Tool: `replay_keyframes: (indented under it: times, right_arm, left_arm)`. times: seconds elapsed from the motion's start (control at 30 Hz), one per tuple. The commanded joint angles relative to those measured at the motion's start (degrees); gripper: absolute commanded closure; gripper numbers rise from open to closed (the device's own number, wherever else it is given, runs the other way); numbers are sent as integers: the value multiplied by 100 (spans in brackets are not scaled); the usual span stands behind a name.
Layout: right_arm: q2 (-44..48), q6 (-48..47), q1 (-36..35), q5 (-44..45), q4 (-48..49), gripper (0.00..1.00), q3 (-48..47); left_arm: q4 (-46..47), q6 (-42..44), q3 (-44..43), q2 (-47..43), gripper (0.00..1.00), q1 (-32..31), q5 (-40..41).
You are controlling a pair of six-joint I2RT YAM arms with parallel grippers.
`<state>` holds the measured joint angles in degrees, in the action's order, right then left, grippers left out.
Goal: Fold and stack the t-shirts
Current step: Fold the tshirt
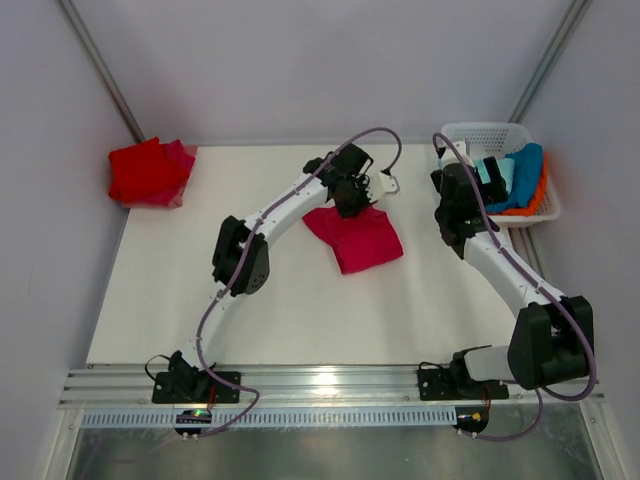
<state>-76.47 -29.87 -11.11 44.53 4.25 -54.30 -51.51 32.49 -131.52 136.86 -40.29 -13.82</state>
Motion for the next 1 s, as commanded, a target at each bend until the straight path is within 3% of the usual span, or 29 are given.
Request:
replay_keyframes:
  times: [0.0, 0.97]
  right_arm:
    - [-87, 157, 22, -120, 41, 1, 8]
    - [-624, 561, 22, -691, -671, 1, -195]
  left_arm:
    - [501, 91, -13, 69, 100, 109, 196]
    - [2241, -182, -75, 16, 93, 900, 1321]
